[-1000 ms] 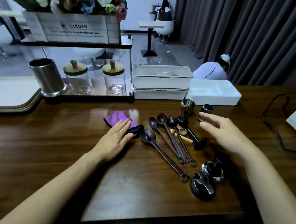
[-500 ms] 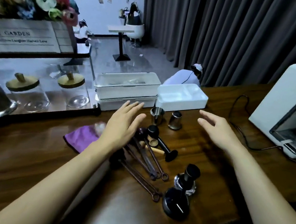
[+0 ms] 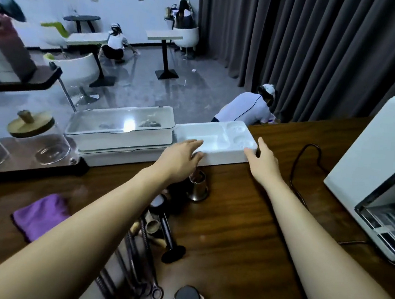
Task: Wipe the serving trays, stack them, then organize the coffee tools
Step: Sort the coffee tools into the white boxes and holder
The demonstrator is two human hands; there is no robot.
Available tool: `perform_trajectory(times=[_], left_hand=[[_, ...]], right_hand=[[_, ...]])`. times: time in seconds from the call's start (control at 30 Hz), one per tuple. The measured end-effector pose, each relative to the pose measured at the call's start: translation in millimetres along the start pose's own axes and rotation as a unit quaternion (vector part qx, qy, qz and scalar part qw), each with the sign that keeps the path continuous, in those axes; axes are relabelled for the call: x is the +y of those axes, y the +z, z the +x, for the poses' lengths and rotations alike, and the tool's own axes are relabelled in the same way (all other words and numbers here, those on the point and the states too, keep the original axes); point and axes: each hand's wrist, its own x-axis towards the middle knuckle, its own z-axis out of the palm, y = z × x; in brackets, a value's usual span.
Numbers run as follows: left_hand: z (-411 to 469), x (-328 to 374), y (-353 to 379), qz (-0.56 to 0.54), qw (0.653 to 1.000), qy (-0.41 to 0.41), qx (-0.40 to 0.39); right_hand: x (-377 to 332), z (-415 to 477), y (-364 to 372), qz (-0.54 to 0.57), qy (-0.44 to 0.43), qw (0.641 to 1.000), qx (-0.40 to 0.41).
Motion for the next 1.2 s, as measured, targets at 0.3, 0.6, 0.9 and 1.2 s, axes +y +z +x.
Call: perform_trajectory(times=[0.3,0.6,0.9,1.2], left_hand=[[41.0,-2.5,21.7,0.031,0.995,-0.053,-0.073],[36.1,-8.8,25.3,0.005,0.998,-0.053,-0.034],[23.3,-18.6,23.4,-0.040,0.997,-0.056,-0.026],[21.2,-17.7,23.8,-0.024,0.997,-0.068,-0.002]], right_hand=[[14.5,44.0,9.7,0.069,0.020,0.997,0.033],[19.5,44.8,8.2,0.032,-0.036,0.998,-0.035],[35.2,36.8,2.6,-0.015,-0.091,0.995,0.034],[51.2,14.2,-15.8,-0.010,-0.095,0.991,0.091]])
